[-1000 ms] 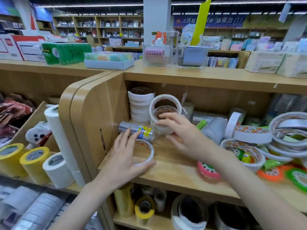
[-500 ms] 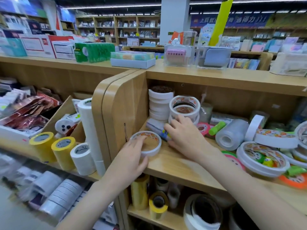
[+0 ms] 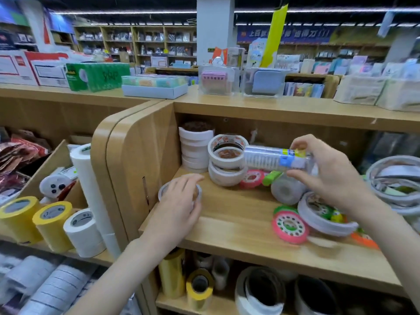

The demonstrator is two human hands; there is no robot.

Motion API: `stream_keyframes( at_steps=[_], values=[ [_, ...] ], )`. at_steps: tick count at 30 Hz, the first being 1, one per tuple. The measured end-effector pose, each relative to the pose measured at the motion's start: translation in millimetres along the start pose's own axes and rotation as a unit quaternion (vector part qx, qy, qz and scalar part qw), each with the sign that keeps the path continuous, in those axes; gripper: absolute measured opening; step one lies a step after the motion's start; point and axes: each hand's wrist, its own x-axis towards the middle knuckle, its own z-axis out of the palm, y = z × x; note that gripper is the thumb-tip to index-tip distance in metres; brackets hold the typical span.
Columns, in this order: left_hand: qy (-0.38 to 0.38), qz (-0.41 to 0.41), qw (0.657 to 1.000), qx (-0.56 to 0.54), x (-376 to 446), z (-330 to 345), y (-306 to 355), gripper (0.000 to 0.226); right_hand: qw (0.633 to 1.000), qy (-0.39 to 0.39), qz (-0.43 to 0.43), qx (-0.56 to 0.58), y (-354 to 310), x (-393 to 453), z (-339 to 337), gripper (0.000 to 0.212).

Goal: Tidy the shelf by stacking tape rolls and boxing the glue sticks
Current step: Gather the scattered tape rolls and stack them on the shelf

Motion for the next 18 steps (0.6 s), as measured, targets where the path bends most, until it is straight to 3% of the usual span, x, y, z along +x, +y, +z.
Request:
stream_keyframes(
  at_steps=[4,7,9,11,13,15,18],
  values=[
    [-0.013,0.048,0.998,-0.049,24,17,30,0.043,0.974,0.062,0.001,-0.216,30,7,1,0.038],
    [-0.042,0.072,0.995,-0.056,41,34,51,0.049,0.941,0.011,-0.022,-0.339,54,22,15,0.039],
    [-0.068,0.089,0.993,-0.048,50,46,59,0.052,0.932,-0.038,0.014,-0.36,58,28,17,0.029],
    [-0.107,0.092,0.99,-0.028,58,61,63,0.056,0.941,-0.049,0.045,-0.332,60,28,13,0.022],
    [-0.131,0.088,0.987,-0.024,62,73,65,0.059,0.965,-0.047,0.006,-0.258,53,22,7,0.022],
    [-0.14,0.082,0.986,-0.03,63,79,64,0.057,0.981,-0.109,-0.037,-0.155,42,10,-3,0.019],
    [-0.13,0.08,0.986,-0.06,59,81,59,0.052,0.978,-0.203,-0.031,-0.038,38,-23,-21,0.025]
  ],
)
